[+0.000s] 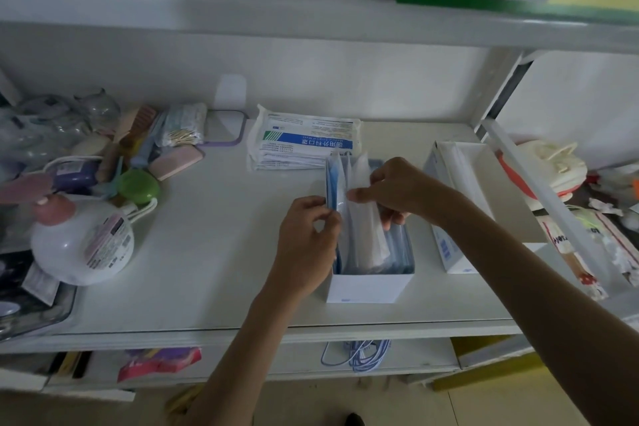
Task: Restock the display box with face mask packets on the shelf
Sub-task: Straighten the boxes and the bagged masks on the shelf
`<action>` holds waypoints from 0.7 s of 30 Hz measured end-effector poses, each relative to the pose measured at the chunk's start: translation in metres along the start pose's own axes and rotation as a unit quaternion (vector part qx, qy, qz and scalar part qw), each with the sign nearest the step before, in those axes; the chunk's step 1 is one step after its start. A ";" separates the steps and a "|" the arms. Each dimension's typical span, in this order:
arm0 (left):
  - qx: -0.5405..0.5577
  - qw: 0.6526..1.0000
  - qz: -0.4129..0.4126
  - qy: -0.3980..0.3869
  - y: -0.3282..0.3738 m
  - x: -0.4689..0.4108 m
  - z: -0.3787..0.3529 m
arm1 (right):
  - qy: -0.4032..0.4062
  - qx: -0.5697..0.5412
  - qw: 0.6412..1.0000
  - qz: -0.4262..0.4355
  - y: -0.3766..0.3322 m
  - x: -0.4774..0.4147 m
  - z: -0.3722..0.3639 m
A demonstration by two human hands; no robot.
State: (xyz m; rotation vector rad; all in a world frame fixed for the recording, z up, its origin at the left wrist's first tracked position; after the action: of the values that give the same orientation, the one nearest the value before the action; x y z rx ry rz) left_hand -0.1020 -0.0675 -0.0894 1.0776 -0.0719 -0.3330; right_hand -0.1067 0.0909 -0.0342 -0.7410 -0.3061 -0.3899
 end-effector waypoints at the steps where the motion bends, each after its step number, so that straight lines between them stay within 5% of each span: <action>1: -0.005 1.000 -0.004 -0.006 0.000 0.000 0.000 | -0.003 -0.005 1.000 -0.006 -0.001 0.000 0.000; 7: -0.021 1.000 -0.008 0.007 0.001 0.001 -0.004 | -0.002 -0.009 1.000 -0.024 0.002 0.003 0.003; 15: -0.048 0.994 0.032 0.098 0.014 0.007 -0.009 | 0.198 -0.200 0.959 0.033 0.018 0.026 0.041; 18: -0.157 0.985 -0.001 0.064 0.021 0.009 -0.012 | 0.306 -0.175 0.935 0.039 0.042 0.049 0.090; 21: -0.268 0.962 0.043 -0.025 0.027 0.008 -0.016 | 0.410 -0.012 0.911 -0.030 0.067 0.074 0.142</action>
State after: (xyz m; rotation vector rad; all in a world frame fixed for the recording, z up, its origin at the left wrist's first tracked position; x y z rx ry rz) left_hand -0.0850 -0.0449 -0.0741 0.5277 -0.0679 -0.2797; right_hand -0.0299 0.2186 0.0549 -0.5337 0.4732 -0.7273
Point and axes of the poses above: each hand's wrist, its own x-axis away from the middle knuckle, its own z-axis out of the back of the hand, y = z × x, the point moved 3 cm from there along -x, towards the middle knuckle, and after that the axes turned 2 degrees about -y, right-handed, at the moved point
